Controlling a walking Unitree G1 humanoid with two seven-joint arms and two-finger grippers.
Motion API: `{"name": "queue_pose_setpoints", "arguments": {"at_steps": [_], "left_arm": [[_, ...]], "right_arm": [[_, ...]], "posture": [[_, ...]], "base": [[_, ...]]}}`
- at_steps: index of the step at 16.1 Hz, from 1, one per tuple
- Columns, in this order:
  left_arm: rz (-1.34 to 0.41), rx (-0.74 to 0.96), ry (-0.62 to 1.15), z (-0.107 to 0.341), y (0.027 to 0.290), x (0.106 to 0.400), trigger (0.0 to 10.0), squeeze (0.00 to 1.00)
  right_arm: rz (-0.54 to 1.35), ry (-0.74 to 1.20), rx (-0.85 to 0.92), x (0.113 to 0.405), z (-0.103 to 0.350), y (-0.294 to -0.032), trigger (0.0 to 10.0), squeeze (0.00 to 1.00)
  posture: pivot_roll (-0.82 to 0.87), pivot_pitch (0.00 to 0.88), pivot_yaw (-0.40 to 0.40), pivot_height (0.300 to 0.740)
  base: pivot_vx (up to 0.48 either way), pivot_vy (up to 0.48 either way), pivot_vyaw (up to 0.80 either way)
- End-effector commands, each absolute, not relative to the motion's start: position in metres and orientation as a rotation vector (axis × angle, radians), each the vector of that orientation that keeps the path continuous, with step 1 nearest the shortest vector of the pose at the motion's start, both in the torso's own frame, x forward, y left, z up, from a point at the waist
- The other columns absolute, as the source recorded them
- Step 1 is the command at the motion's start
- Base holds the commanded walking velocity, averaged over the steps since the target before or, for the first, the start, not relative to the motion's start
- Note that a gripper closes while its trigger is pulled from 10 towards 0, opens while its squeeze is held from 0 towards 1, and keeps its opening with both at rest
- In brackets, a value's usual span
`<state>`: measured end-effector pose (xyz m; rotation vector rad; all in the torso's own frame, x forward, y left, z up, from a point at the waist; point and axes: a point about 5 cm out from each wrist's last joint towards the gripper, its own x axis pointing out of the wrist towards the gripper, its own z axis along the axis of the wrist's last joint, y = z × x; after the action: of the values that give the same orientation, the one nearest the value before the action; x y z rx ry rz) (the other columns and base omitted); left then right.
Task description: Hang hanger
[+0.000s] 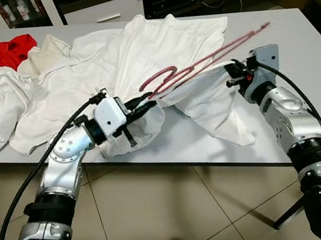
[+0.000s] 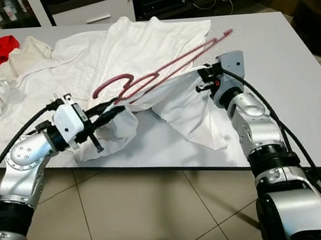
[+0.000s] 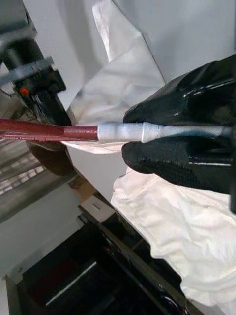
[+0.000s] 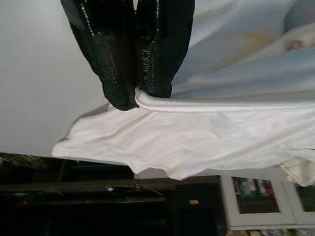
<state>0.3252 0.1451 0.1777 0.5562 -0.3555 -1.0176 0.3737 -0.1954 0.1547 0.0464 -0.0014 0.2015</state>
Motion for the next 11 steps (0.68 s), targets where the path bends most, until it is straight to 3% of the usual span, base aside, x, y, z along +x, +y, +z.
{"name": "queue_pose_setpoints", "arguments": {"at_steps": [1, 4, 6, 7, 8, 9, 10, 11], "left_arm": [[-1.045, 0.557, -0.363, 0.183, 0.147, 0.323, 0.0, 0.0], [-1.128, 0.561, -0.299, 0.176, 0.148, 0.316, 0.0, 0.0], [-1.171, 0.569, -0.228, 0.17, 0.153, 0.314, 0.5, 0.0], [-1.18, 0.587, -0.201, 0.169, 0.156, 0.313, 1.2, 0.0], [-1.174, 0.619, -0.17, 0.168, 0.16, 0.315, 3.2, 0.0], [-1.162, 0.655, -0.149, 0.17, 0.165, 0.318, 4.4, 0.0], [-1.15, 0.675, -0.141, 0.172, 0.167, 0.319, 4.9, 0.0], [-1.145, 0.679, -0.137, 0.173, 0.168, 0.32, 4.9, 0.0]], "right_arm": [[0.088, -0.033, 0.062, 0.378, 0.172, -0.218, 0.0, 0.0], [0.065, -0.107, 0.073, 0.382, 0.195, -0.226, 0.0, 0.0], [0.081, -0.143, 0.084, 0.384, 0.206, -0.227, 0.0, 0.0], [0.097, -0.151, 0.086, 0.384, 0.209, -0.226, 0.0, 0.0], [0.114, -0.155, 0.083, 0.385, 0.211, -0.224, 0.0, 0.0], [0.143, -0.164, 0.076, 0.384, 0.214, -0.222, 0.2, 0.0], [0.16, -0.17, 0.075, 0.383, 0.215, -0.221, 1.5, 0.0], [0.165, -0.172, 0.074, 0.383, 0.215, -0.221, 1.5, 0.0]], "posture": [[0.14, 0.023, 0.008, 0.74], [0.14, 0.023, 0.008, 0.74], [0.14, 0.023, 0.008, 0.74], [0.14, 0.023, 0.008, 0.74], [0.14, 0.023, 0.008, 0.74], [0.15, 0.023, 0.005, 0.74], [0.14, 0.023, 0.004, 0.74], [0.14, 0.023, 0.004, 0.74]], "base": [[0.0, 0.0, 0.0], [0.0, 0.0, 0.0], [0.0, 0.0, 0.0], [0.0, 0.0, 0.0], [0.0, 0.0, 0.0], [0.0, 0.0, 0.0], [0.0, 0.0, 0.0], [0.0, 0.0, 0.0]]}}
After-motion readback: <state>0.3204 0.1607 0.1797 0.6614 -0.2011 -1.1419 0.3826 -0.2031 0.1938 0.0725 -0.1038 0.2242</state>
